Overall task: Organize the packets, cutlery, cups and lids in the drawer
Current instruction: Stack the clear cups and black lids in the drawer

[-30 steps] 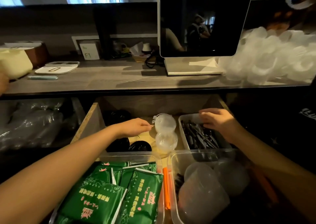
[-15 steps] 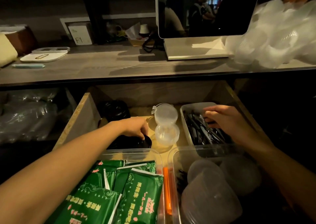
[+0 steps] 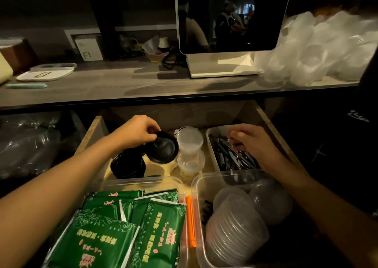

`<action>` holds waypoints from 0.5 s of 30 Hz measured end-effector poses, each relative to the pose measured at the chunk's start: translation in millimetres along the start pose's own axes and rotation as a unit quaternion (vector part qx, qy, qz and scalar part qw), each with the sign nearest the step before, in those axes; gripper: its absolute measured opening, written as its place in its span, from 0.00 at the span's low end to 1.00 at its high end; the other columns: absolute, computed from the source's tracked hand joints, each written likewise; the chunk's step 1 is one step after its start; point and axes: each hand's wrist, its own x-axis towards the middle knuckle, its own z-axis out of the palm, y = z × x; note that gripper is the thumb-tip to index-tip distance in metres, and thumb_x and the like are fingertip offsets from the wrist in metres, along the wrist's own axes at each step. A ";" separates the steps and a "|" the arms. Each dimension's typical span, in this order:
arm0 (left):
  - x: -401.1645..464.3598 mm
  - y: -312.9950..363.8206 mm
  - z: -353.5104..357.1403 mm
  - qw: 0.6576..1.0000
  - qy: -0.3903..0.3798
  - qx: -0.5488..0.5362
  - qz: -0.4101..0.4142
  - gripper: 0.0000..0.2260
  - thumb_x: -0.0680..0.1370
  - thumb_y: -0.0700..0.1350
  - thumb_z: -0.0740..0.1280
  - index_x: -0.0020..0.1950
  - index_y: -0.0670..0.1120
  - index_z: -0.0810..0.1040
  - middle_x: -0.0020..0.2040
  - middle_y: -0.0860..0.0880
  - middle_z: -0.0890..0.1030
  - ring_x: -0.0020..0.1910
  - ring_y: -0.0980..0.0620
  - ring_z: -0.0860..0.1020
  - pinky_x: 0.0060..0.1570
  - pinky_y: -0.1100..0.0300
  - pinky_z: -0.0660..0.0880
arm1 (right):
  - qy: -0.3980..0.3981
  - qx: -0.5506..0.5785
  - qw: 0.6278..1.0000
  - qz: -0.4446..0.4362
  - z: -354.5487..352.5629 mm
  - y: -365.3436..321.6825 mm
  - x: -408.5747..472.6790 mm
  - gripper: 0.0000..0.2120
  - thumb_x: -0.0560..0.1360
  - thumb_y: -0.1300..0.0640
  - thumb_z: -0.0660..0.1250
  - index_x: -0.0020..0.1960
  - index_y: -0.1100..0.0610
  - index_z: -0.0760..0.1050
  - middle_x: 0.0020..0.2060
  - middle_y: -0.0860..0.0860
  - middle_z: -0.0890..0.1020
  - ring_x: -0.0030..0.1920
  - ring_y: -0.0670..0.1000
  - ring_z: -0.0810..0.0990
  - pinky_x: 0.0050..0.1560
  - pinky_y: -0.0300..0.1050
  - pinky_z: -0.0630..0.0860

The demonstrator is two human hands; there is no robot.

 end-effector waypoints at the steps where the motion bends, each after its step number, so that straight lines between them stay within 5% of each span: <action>1: -5.8 6.3 -5.3 0.999 0.027 -0.044 -0.008 0.08 0.77 0.38 0.71 0.53 0.48 0.83 0.40 0.51 0.80 0.30 0.61 0.79 0.30 0.71 0.73 | -0.001 -0.003 1.000 -0.008 -0.2 -2.2 -1.8 0.10 0.80 0.62 0.62 0.51 0.52 0.81 0.46 0.54 0.83 0.46 0.47 0.82 0.47 0.38 0.80; 6: -34.5 50.8 -15.6 0.950 0.088 -0.293 -0.062 0.08 0.78 0.33 0.69 0.46 0.46 0.83 0.35 0.49 0.79 0.34 0.55 0.80 0.29 0.68 0.75 | -0.011 -0.065 0.991 -0.113 2.3 -27.9 -12.9 0.09 0.79 0.60 0.65 0.57 0.52 0.78 0.48 0.48 0.82 0.45 0.38 0.82 0.44 0.30 0.77; 8: -43.7 66.6 -15.9 0.925 0.091 -0.363 -0.069 0.09 0.78 0.33 0.69 0.44 0.45 0.83 0.32 0.51 0.80 0.35 0.54 0.82 0.31 0.62 0.79 | -0.042 -0.043 0.987 -0.147 11.6 -41.0 -16.9 0.11 0.80 0.59 0.64 0.61 0.55 0.77 0.50 0.50 0.83 0.48 0.42 0.82 0.49 0.35 0.79; 11: -54.6 85.4 -19.5 0.901 0.102 -0.417 -0.065 0.05 0.77 0.33 0.69 0.44 0.42 0.82 0.35 0.47 0.82 0.34 0.52 0.83 0.31 0.61 0.79 | -0.074 0.010 0.994 -0.082 34.6 -59.3 -20.9 0.15 0.81 0.58 0.62 0.67 0.57 0.73 0.51 0.51 0.81 0.53 0.49 0.81 0.53 0.45 0.80; 15: -69.3 94.8 -26.9 0.862 0.105 -0.490 -0.076 0.02 0.78 0.35 0.70 0.48 0.40 0.81 0.40 0.44 0.82 0.34 0.54 0.84 0.31 0.61 0.80 | -0.081 0.079 0.993 -0.021 54.3 -74.8 -24.8 0.11 0.81 0.62 0.62 0.61 0.57 0.76 0.47 0.54 0.81 0.43 0.50 0.80 0.38 0.43 0.78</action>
